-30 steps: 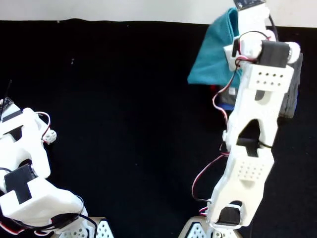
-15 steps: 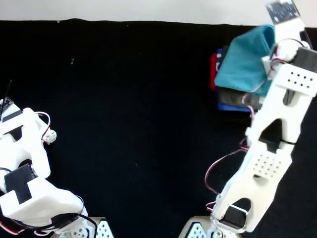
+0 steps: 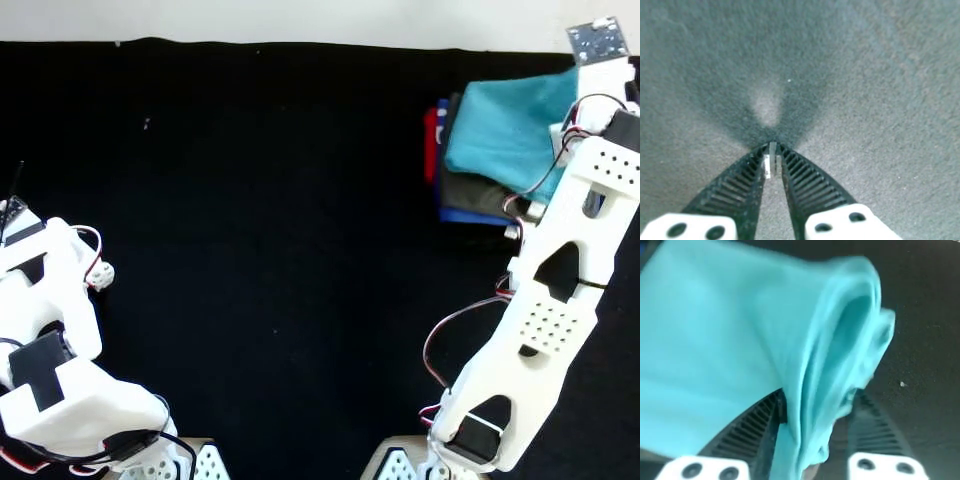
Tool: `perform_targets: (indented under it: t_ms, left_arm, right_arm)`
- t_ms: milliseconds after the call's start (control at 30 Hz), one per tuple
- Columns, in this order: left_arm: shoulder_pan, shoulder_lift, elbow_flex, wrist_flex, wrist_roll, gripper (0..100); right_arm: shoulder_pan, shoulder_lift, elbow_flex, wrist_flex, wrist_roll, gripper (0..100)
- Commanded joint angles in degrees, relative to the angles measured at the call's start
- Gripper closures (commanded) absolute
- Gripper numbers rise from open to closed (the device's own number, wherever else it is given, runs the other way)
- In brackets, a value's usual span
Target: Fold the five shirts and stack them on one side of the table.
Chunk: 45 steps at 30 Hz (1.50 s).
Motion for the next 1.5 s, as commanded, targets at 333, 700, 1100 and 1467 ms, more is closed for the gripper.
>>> perform_targets:
  t_ms: [333,700,1100,1467]
  left_arm:
    - [0.6,0.0,0.4,-1.1,0.6,99]
    - [0.6,0.0,0.4,-1.1,0.6,99]
    - [0.6,0.1,0.4,-1.1,0.6,99]
    - [0.6,0.1,0.3,-1.1,0.6,99]
  right_arm:
    - [-3.7,-2.4,-12.2,-4.6,-14.1,96.4]
    - [3.6,11.6,-5.3,-21.8,-6.9,97.3]
    - [5.6,12.1,-14.2,-23.3,-7.0,97.3]
    - [-5.7,2.4,-20.5,0.0,-12.7,97.0]
